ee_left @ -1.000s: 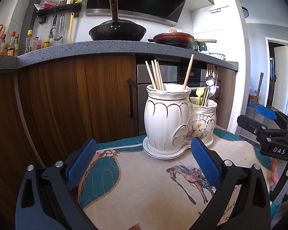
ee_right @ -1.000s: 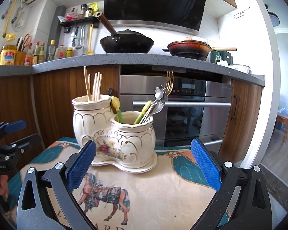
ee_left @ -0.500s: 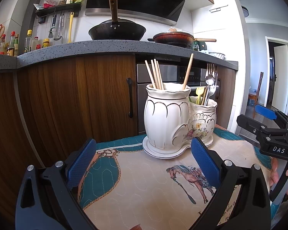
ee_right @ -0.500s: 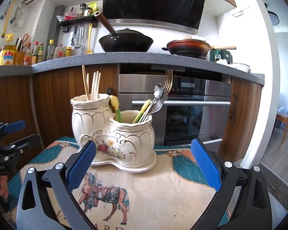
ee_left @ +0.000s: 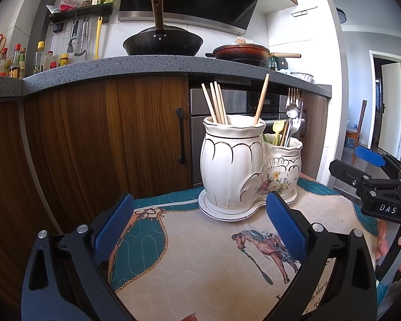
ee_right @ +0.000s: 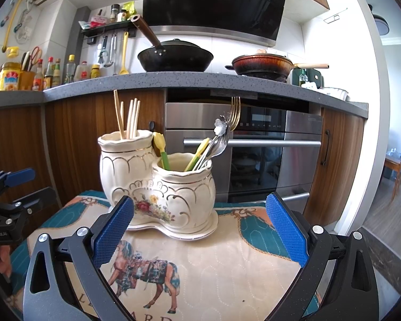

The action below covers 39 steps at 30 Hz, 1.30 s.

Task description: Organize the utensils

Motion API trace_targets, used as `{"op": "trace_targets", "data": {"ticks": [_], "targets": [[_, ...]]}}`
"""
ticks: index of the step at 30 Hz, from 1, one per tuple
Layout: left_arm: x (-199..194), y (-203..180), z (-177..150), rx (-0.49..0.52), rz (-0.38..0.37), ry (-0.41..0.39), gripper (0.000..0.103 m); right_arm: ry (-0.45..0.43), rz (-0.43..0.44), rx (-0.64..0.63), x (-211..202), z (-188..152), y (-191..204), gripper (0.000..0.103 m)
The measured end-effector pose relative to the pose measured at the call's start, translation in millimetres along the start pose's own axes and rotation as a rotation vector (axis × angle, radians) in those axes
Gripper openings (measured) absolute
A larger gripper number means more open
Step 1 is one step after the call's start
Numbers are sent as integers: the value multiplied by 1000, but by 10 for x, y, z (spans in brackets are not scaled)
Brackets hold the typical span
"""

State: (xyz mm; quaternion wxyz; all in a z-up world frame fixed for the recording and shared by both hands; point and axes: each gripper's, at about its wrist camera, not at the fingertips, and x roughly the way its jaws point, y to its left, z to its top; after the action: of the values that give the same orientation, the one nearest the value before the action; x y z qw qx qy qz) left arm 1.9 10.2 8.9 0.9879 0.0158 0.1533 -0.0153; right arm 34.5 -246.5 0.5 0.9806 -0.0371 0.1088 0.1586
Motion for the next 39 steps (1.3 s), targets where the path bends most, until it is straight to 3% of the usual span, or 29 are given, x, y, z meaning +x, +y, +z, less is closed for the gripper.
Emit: {"op": "trace_targets", "data": {"ticks": [39], "targets": [[30,10,-30,4,-8,10,97,6,-1,3,-1,3,-13,98]]}}
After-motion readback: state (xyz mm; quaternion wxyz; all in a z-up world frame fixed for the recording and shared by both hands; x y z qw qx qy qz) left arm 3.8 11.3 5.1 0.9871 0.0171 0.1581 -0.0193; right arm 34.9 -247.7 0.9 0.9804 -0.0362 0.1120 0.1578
